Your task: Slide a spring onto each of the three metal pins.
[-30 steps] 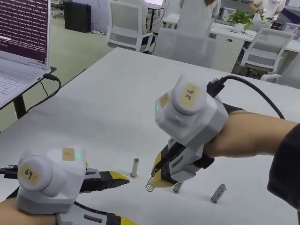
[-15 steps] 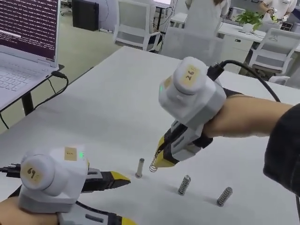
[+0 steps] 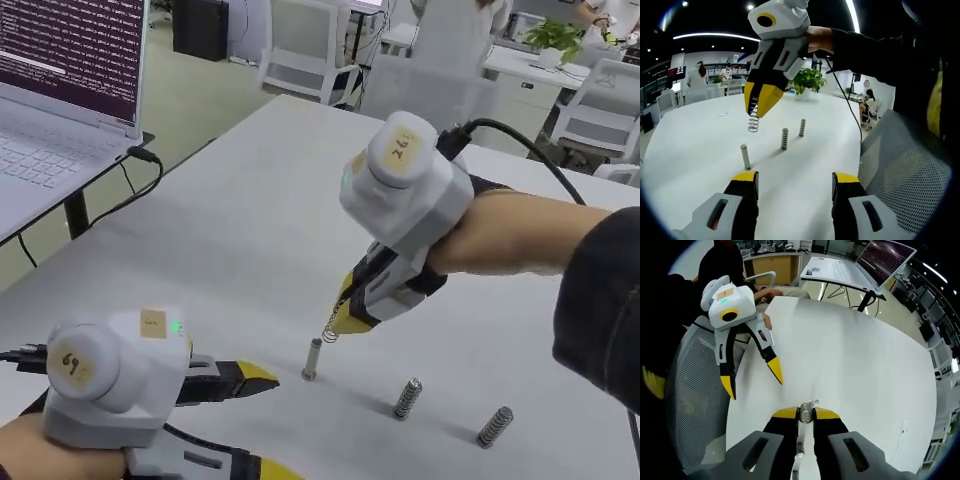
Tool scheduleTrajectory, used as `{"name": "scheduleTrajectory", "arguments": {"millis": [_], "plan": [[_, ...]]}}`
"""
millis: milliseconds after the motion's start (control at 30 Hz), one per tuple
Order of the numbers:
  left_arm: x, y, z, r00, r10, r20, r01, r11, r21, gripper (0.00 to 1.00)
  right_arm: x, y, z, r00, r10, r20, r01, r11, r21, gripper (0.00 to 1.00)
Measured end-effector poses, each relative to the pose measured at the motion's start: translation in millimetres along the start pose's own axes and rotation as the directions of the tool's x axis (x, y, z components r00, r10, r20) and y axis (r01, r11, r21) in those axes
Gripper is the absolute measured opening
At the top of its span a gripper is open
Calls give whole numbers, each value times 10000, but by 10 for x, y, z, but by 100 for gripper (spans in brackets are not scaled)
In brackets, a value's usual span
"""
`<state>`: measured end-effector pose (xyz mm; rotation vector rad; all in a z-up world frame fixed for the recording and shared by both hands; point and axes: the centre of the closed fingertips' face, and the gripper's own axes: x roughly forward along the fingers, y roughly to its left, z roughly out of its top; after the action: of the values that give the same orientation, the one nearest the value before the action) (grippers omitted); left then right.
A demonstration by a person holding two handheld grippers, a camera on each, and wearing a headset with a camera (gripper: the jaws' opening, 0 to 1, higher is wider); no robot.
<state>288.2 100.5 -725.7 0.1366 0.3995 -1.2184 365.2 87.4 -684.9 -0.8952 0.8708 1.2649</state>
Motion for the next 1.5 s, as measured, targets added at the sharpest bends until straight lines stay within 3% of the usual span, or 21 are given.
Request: {"name": "scheduleTrajectory", "arguments": {"millis": [667, 1500], "plan": [[-167, 123, -35, 9976, 681, 96, -679, 9974, -239, 54, 245, -149, -15, 9990, 312, -305, -308, 9994, 138, 8], [-194, 143, -71, 9967, 806, 39, -805, 9961, -366, 52, 466, -158, -97, 9955, 588, -744, -585, 9983, 63, 8]]}}
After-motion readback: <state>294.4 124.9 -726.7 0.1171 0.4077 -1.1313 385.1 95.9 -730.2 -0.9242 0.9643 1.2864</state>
